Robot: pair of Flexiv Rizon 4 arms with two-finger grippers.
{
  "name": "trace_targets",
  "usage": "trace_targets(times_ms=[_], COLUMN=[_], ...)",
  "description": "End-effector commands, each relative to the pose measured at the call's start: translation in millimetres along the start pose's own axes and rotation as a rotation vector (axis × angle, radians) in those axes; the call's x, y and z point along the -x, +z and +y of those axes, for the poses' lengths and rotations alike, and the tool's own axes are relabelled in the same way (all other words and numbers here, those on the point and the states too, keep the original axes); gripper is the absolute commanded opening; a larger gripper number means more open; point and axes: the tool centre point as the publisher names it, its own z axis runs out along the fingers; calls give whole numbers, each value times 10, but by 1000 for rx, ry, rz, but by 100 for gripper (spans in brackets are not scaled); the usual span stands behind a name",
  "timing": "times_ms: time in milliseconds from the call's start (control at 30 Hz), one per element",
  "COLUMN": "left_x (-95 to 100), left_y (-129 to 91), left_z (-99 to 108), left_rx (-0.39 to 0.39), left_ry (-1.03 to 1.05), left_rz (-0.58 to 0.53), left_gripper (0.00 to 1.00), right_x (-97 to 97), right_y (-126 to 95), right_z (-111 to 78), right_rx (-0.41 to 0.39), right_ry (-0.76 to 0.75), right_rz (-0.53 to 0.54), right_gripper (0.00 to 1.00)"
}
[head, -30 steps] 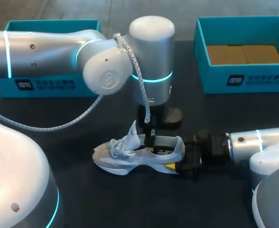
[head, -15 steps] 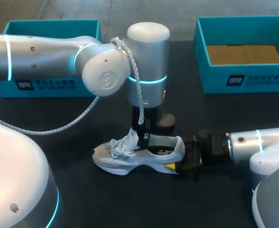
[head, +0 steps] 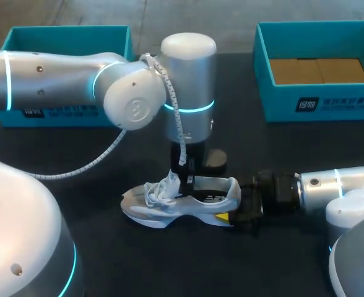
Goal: Take the shoe out of the shoebox, open the shoe tongue, remove and reinsert the insole, then place the shoe into the shoebox
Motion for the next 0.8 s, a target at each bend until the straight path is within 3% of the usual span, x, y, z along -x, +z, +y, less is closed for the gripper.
trace_targets(times_ms=[33,267,333,500,800], left_x=[-33,-91,-88,-64,10], left_y=[32,44,65,105,201], left_z=[12,-13,-17,-35,-63], left_rx=[-16,-28,-30,-17,-12], left_ry=[-13,-1,-4,-3,-16], left_rz=[-15,-25,-32,-72,-151], left_gripper=[0,0,13,22,22], right_x=[-4,-4,-4,-4,-4], right_y=[-8,-8,-8,-8,-8], right_z=[-5,-5,-5,-5,-5], right_rx=[-3,-3,-3,-3,-3], right_ry=[1,1,1,1,1], right_rz=[-1,-1,-1,-1,-1], right_gripper=[0,0,0,0,0])
